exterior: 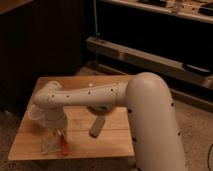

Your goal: Place the pepper on the white sponge

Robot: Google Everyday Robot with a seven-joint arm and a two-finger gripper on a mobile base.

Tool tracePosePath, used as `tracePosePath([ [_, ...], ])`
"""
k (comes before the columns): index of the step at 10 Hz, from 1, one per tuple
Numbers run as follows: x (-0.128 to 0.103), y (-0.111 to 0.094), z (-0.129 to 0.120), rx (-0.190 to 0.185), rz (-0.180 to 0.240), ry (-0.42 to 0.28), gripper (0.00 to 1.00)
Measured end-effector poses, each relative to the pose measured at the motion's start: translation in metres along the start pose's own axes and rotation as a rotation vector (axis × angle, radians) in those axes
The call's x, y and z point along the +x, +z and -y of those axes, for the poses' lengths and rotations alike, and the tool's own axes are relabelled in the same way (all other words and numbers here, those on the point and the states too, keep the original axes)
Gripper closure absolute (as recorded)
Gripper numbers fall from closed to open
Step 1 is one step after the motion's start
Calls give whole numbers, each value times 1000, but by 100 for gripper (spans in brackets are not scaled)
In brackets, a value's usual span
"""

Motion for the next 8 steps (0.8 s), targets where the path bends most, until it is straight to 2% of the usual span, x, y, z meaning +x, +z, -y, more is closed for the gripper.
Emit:
tracePosePath([
  [8,7,-4,20,-5,-5,-21,100],
])
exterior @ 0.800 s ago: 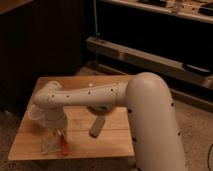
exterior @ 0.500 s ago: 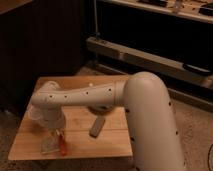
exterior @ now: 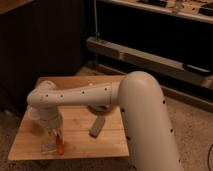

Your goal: Place the pepper on the white sponge

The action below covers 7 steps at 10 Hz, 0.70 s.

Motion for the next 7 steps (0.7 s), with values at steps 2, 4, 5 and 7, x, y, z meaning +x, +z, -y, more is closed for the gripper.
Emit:
tracePosePath([
  [2,3,-1,4,7,6,-15,100],
  [4,5,-1,10,15,12,-33,100],
  [5,6,-1,12,17,12,-39,100],
  [7,8,1,21,14,9,-56,100],
])
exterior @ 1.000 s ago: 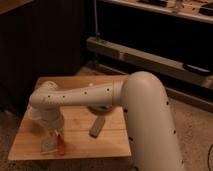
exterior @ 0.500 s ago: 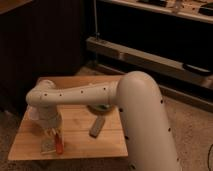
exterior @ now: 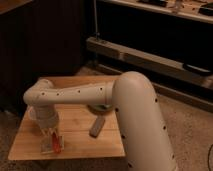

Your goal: Place the pepper on the white sponge

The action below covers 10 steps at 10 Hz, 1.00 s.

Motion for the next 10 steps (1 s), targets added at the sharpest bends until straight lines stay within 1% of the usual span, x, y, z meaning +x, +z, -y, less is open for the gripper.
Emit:
tracePosePath([
  [5,6,2,16,-17,-16,-37,100],
  [10,11,6,22,-22,-21,-54,100],
])
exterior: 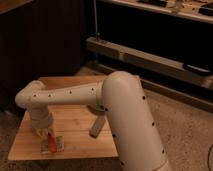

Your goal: Place the pepper on the white sponge

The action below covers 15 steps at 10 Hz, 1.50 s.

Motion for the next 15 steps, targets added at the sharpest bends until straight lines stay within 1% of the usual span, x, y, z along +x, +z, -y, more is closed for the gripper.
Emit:
tracePosePath([
  [1,1,1,1,0,-1,-3,100],
  [2,1,3,2,0,-3,-7,94],
  [4,0,1,-1,2,-6,-4,76],
  [5,-3,0,-6,0,-5,1,64],
  [6,-2,1,-5,0,-6,0,55],
  [7,-3,2,-3,0,-5,-4,50],
  [8,-2,3,-2,2,-7,-4,48],
  [12,-3,2,-8,2,-9,0,48],
  [15,-3,2,-8,2,-11,-2,48],
])
